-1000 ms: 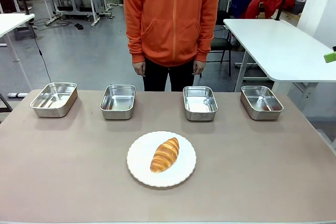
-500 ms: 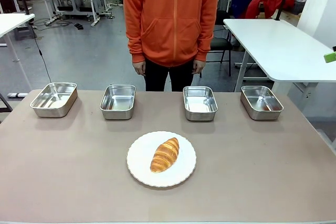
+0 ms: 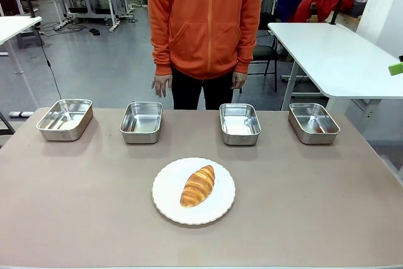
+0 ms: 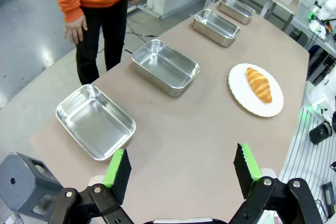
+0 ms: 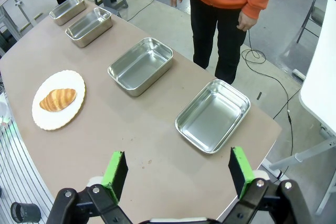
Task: Place the bread in the container.
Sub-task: Place the Butter Roll into the Airtight Container indicated by the human.
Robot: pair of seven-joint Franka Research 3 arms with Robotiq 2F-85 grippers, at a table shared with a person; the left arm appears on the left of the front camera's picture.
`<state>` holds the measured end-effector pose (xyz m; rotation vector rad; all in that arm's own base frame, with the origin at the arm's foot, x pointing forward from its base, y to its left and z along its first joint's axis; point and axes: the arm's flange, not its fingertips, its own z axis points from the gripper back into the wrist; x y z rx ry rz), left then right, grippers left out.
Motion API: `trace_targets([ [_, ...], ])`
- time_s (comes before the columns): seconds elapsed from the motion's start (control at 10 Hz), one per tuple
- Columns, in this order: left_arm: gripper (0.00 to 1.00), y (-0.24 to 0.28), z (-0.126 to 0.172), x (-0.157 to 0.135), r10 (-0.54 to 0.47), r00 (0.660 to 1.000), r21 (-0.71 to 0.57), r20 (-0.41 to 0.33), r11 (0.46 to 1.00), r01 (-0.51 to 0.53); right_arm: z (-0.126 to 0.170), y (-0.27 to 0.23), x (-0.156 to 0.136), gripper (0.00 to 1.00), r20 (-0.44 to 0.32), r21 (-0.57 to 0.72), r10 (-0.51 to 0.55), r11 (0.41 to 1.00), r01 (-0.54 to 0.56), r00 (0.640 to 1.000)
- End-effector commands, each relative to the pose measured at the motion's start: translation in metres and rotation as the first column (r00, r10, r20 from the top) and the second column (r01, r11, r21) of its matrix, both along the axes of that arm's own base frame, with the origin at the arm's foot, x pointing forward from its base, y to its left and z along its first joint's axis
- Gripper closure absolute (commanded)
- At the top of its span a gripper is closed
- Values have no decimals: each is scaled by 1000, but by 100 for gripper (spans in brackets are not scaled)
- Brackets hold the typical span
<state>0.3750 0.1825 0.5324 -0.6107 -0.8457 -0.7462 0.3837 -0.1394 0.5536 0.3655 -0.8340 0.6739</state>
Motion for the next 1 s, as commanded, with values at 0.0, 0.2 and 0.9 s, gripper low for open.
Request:
trace_targets([
  [0.0,0,-1,2,-1,-6,1000,-11,12,1000,6,0,-2,2,0,28,8,18,1000,-18,999],
  [0.2,0,-1,2,-1,-6,1000,-11,12,1000,6,0,-2,2,0,28,8,18,1000,-18,999],
  [0.9,0,-1,2,-1,-6,1000,-11,12,1000,6,0,-2,2,0,28,8,18,1000,-18,999],
])
